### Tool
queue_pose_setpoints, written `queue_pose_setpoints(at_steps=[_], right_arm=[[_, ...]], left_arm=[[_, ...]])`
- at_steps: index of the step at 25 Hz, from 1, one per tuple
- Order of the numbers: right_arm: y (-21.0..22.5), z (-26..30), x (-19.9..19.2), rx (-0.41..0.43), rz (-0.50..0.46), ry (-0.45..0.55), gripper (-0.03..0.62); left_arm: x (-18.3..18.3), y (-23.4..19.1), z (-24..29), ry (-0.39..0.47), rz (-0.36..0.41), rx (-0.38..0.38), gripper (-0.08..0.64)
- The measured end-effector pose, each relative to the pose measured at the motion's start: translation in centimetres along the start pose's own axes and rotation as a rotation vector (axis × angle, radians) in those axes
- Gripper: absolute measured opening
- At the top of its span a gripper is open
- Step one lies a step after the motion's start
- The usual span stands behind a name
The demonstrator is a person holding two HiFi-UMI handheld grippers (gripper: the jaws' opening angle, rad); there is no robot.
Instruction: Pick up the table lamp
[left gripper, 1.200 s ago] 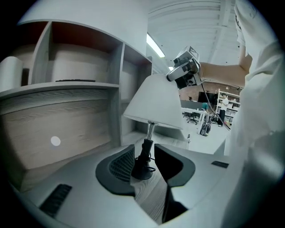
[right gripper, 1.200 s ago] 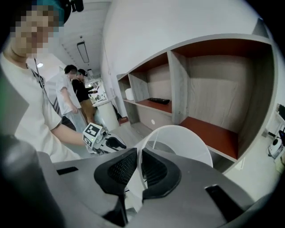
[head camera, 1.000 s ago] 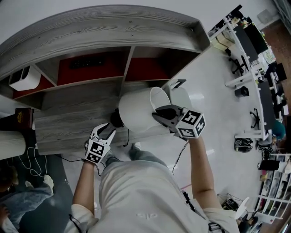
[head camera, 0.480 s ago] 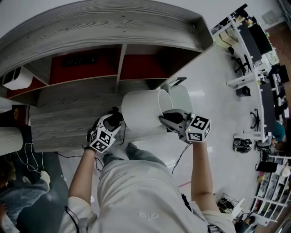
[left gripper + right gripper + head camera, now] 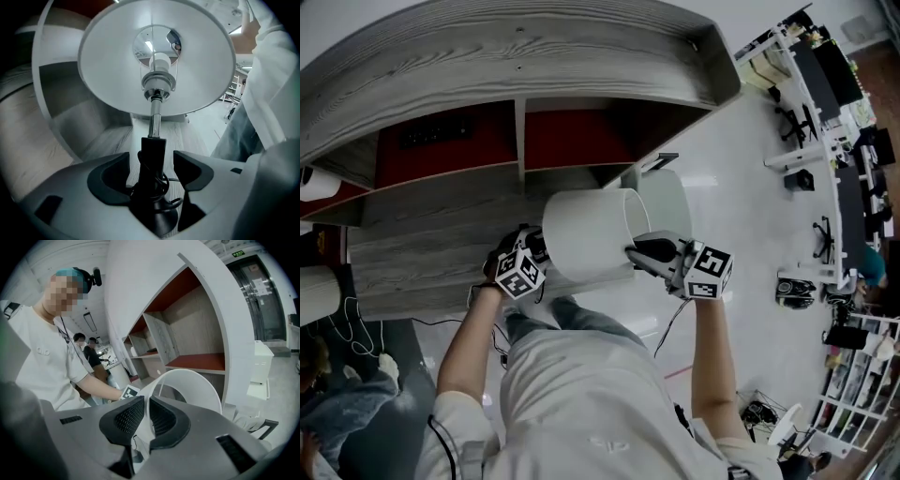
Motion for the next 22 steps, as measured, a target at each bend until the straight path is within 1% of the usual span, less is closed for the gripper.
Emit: queue_pose_setpoints(at_steps=[3, 9, 12, 15, 17, 22], right_arm=[[0.8, -0.5, -0.6, 0.001, 0.007, 0.004, 0.061], [1.8, -1.2, -1.1, 0.001, 0.030, 0.023, 0.066], [2.0, -1.2, -1.2, -0.005, 0.036, 0.030, 0.069], [2.5, -1.4, -1.5, -0.023, 0.037, 0.027, 0.069], [2.8, -1.6, -1.7, -0.030, 0.039, 0.023, 0.067], [3.3, -2.0, -2.0, -0.055, 0.064, 0.031, 0.067]], left_arm=[[0.2, -0.2, 1.6, -0.005, 0.005, -0.027, 0.293], [1.5, -1.1, 3.8, -0.007, 0.018, -0.020, 0.290], [1.6, -1.1, 4.5, -0.029, 0.067, -0.022, 0.260], [1.6, -0.7, 5.1, -0.037, 0.127, -0.025, 0.202], [1.6, -0.5, 5.3, -0.038, 0.155, -0.031, 0.176], [1.8, 0.0, 5.6, -0.040, 0.205, -0.050, 0.140]])
Point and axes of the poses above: the fingertips, and each gripper's own axes: z forward along the fingers, y to its right, x out of its top, the point moved 2 cm from there along -z, backward along the fingers, and after that the axes turned 3 degrees about y, right-handed, at the moved point
